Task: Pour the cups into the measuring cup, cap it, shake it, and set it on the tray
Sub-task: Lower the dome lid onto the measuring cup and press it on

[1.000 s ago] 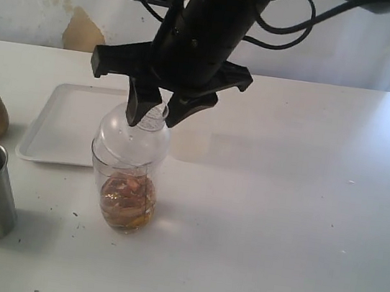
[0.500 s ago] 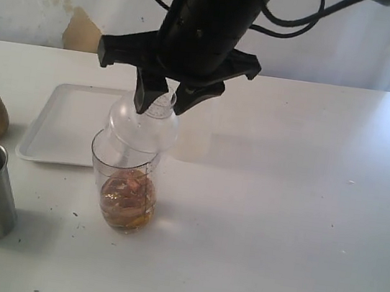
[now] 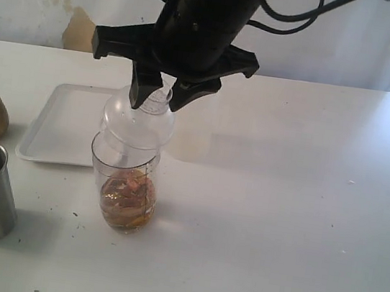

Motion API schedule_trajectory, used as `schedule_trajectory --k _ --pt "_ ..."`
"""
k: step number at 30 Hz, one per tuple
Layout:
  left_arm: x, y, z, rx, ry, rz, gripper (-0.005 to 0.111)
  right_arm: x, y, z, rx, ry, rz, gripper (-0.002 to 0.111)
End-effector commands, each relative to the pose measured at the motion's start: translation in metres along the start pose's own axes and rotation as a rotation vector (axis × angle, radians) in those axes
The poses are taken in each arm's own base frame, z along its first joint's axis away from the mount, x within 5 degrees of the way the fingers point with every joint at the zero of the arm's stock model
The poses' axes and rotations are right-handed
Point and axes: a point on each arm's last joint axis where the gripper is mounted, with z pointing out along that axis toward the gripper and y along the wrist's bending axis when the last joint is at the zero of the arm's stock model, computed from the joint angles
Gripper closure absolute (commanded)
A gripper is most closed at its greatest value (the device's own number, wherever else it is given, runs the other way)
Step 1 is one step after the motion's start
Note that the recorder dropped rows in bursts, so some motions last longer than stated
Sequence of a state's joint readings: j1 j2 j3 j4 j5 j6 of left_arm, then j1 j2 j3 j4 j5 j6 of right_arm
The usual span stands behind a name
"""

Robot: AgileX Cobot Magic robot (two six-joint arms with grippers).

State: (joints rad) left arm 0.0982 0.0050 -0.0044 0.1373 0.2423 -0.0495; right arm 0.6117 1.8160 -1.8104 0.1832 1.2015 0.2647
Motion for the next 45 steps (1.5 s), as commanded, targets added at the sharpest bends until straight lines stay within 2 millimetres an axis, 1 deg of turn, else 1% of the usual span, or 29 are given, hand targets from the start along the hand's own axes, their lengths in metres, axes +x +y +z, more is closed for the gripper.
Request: schedule_trajectory --k 1,4,8,10,16,20,24,26,30,32,45 --pt "0.001 0.0 0.0 0.001 -0.003 0.0 0.106 0.001 0.009 0.005 -0.008 -0.001 -0.017 0.108" --pt "0.001 0.0 0.0 0.001 -0.003 0.0 0.106 0.0 0.008 0.017 0.001 0.025 -0.007 0.108" --pt "0.001 0.0 0.0 0.001 -0.003 0.0 0.106 -0.001 0.007 0.019 0.004 0.02 -0.008 0.108" --pt "0.001 0.0 0.0 0.001 -0.003 0.0 0.106 -0.002 0.008 0.017 0.001 0.012 -0.009 0.108" --pt "0.001 0.0 0.0 0.001 -0.003 0.0 0.106 -0.004 0.013 -0.009 -0.015 -0.023 -0.022 0.108" --pt "0.001 0.0 0.0 0.001 -0.003 0.0 0.106 -0.004 0.011 -0.027 0.031 -0.082 -0.049 0.108" --pt "0.001 0.0 0.0 0.001 -0.003 0.0 0.106 -0.001 0.011 -0.034 0.029 -0.095 -0.034 0.108" --pt "0.001 0.0 0.0 0.001 -0.003 0.0 0.106 0.0 0.012 -0.033 0.022 -0.088 -0.033 0.108" --pt "0.001 0.0 0.0 0.001 -0.003 0.0 0.106 0.01 0.016 -0.018 0.032 -0.032 -0.044 0.108" --pt "0.001 0.0 0.0 0.001 -0.003 0.0 0.106 0.013 0.015 -0.013 0.039 -0.01 -0.043 0.108" --pt "0.001 0.0 0.0 0.001 -0.003 0.0 0.106 0.013 0.013 -0.011 0.058 -0.011 -0.031 0.108"
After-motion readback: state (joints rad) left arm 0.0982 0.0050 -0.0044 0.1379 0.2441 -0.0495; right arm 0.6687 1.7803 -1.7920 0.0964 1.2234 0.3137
